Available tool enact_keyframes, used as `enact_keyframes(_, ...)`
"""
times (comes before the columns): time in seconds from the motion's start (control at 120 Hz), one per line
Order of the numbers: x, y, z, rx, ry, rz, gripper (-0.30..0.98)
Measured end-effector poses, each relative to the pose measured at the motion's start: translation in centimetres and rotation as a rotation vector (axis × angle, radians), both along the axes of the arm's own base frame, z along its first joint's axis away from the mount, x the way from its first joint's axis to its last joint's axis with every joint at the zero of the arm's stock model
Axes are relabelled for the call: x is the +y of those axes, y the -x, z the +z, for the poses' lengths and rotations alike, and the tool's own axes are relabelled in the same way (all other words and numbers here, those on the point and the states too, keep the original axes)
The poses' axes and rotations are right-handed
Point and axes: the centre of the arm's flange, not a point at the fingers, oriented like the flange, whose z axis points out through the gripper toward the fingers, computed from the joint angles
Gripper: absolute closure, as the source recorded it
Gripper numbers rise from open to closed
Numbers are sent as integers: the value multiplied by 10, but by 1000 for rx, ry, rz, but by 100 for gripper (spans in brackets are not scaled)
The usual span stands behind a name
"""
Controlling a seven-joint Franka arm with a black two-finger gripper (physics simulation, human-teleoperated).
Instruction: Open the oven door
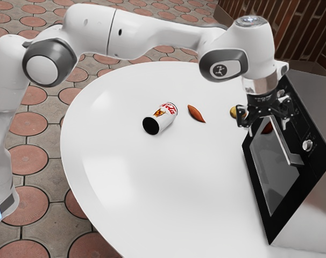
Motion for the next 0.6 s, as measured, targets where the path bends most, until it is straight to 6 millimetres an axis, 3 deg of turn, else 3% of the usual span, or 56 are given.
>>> enact_keyframes(0.275, 2, -5, -31, 64, 36, -13, 0)
enact_keyframes(0.6, 22, 54, -42, 113, 36, 6, 0)
